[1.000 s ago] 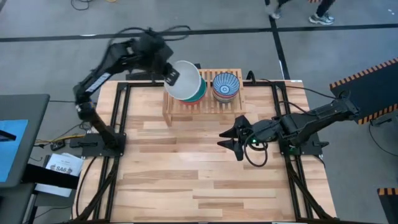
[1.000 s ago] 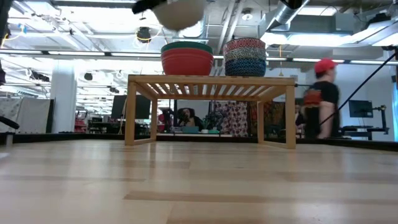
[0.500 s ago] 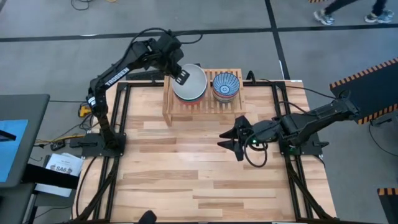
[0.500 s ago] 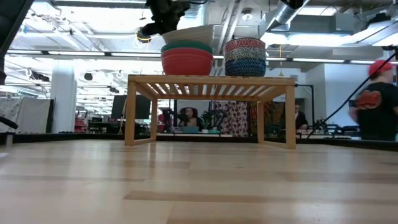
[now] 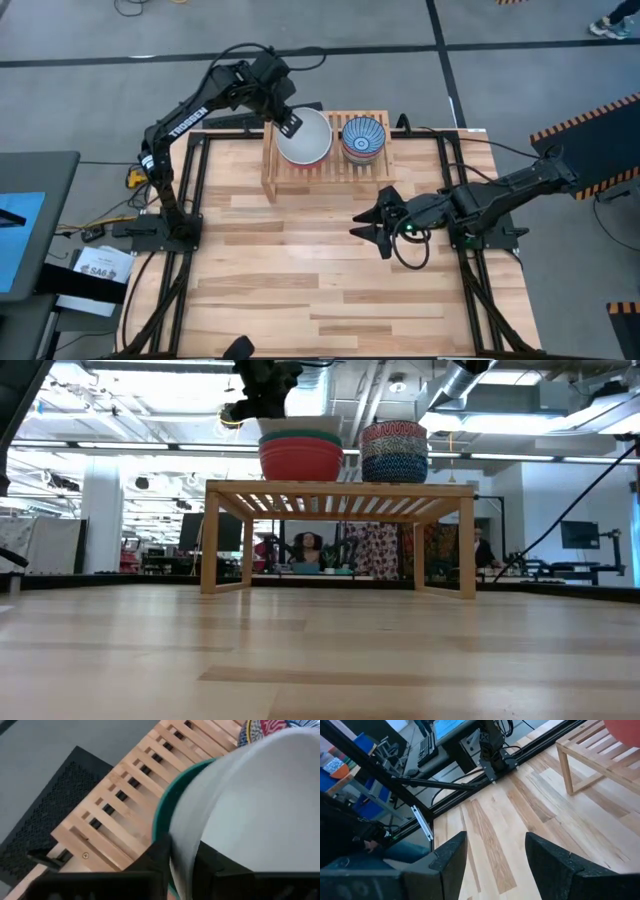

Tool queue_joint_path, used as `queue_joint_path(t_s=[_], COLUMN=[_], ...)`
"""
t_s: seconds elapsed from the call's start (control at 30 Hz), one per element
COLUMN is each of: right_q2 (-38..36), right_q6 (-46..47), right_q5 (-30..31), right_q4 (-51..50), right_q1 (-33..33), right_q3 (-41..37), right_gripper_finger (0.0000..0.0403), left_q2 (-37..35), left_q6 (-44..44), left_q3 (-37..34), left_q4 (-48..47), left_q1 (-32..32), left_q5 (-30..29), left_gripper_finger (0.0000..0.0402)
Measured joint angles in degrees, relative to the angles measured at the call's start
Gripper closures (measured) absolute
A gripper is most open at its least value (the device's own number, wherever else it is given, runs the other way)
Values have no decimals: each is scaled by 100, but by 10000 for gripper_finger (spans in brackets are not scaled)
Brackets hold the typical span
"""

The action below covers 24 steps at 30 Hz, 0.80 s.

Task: Place and stack bowls onto a shelf
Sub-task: Stack the big white bowl on top of the other big dark blue bowl on the shelf

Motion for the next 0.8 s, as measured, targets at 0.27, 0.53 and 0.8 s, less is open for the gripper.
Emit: queue_joint_path(t_s=[0.27,0.53,0.8], right_q2=[48,44,44], right_q6=[20,23,24], right_q5=[0,2,2], right_q4=[62,391,393], right_q1=[0,0,0], right_q3=[2,2,2], right_gripper_finger=[177,177,177], left_q2=[-6,-116,-948], left_q6=[153,156,509], left_q3=[-2,591,116], left_q4=[144,198,822], left_q1=[2,117,-15], left_q5=[33,311,322], left_gripper_finger=[277,204,224])
